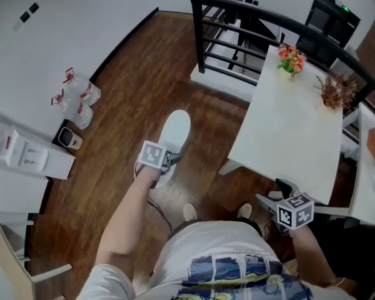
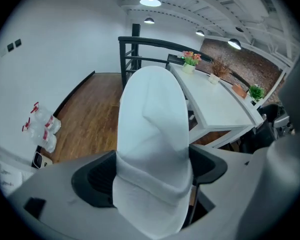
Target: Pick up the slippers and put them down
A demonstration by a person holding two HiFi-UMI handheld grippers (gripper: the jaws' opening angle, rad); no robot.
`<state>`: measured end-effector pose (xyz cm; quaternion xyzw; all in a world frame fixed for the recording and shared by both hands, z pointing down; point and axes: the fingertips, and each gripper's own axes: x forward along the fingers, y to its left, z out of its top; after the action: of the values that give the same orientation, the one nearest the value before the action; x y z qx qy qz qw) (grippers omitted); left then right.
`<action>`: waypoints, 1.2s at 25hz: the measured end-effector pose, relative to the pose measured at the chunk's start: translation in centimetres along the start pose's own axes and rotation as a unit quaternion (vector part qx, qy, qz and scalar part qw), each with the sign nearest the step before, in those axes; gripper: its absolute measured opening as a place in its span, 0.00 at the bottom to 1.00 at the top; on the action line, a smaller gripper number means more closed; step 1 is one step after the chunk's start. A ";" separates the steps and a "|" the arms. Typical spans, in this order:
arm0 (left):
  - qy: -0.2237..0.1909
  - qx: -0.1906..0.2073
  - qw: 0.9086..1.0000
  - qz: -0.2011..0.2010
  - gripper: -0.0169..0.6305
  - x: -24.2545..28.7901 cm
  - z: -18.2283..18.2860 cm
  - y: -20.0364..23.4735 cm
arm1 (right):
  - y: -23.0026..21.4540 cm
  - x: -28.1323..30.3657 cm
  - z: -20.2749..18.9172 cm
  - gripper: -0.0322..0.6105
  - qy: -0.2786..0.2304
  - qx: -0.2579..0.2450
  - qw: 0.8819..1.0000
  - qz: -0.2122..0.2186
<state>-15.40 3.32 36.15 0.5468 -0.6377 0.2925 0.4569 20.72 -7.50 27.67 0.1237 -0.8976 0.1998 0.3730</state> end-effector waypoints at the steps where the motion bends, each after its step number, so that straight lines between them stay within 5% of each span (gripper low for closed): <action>1: -0.001 -0.007 1.000 0.000 0.71 0.0 -1.1 1.6 | 1.8 1.4 0.2 0.70 0.005 -0.003 1.000 0.005; 8: 0.012 -0.071 0.997 0.009 0.71 3.4 -8.0 9.8 | 11.3 14.3 1.0 0.70 0.043 -0.021 0.998 0.050; 13: 0.040 -0.147 0.988 0.018 0.71 10.1 -12.4 14.1 | 13.8 26.9 -2.0 0.70 0.122 -0.015 0.987 0.107; 19: 0.065 -0.240 0.968 0.039 0.71 23.1 -19.1 18.2 | 8.3 47.9 -6.6 0.70 0.177 -0.015 0.978 0.108; 23: 0.068 -0.253 0.964 0.041 0.71 34.2 -23.2 20.1 | 2.7 60.1 -10.8 0.70 0.189 0.010 0.978 0.084; 30: 0.082 -0.251 0.963 0.042 0.71 49.5 -29.3 21.7 | -3.3 73.1 -18.0 0.68 0.186 0.019 0.981 0.060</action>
<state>-27.91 12.60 95.63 0.3609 -0.6738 0.1856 0.6175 -17.44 -7.66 92.69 0.0371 -0.8144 0.2583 0.5183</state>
